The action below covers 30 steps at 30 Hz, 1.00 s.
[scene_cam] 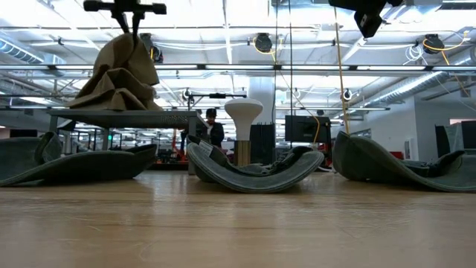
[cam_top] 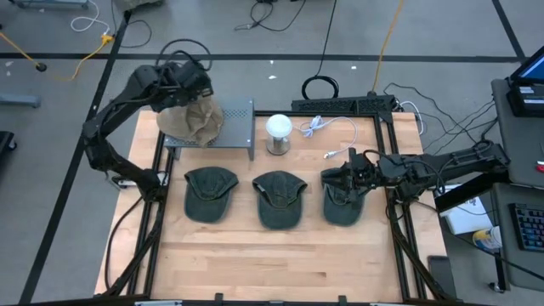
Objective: Pick & Place hat
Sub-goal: Stack the brown cap on the stacked brown caps on the shelf
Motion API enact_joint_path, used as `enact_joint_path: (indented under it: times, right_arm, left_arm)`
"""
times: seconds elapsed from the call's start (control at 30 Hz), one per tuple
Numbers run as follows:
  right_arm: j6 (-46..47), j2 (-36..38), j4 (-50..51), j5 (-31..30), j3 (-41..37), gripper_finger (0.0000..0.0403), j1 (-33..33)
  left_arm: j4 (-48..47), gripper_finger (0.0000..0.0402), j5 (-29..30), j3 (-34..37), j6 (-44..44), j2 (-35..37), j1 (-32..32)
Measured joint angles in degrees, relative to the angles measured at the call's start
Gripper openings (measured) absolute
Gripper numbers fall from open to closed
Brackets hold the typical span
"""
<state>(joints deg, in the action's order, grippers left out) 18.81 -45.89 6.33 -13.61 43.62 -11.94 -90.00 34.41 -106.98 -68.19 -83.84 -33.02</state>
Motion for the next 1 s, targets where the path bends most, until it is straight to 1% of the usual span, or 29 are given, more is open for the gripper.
enact_joint_path:
  times: [0.23,0.37,0.63,0.77,0.87,1.0]
  right_arm:
    - [0.0,0.0,0.1,0.1,0.0,0.0043,0.0]
    - [0.0,0.0,1.0,0.1,0.0,0.0043,0.0]
    - [0.6,0.0,3.0,0.2,0.0,0.0043,0.0]
    - [0.6,0.0,3.0,0.2,0.0,0.0043,0.0]
    - [0.6,0.0,3.0,0.2,0.0,0.0043,0.0]
    - [0.6,0.0,3.0,0.2,0.0,0.0043,0.0]
  left_arm:
    - [0.0,0.0021,-0.4,0.0,-0.4,-6.5,0.4]
    - [0.0,0.0021,-0.9,0.0,0.1,-8.9,0.3]
    - [0.0,0.0021,-0.4,0.0,1.0,-9.7,-0.5]
    - [0.0,0.0021,-2.1,0.1,4.1,-9.7,-0.8]
    - [0.0,0.0021,-3.3,1.9,5.1,-9.6,-0.5]
    - [0.1,0.0021,-5.1,7.3,5.5,-9.1,0.2]
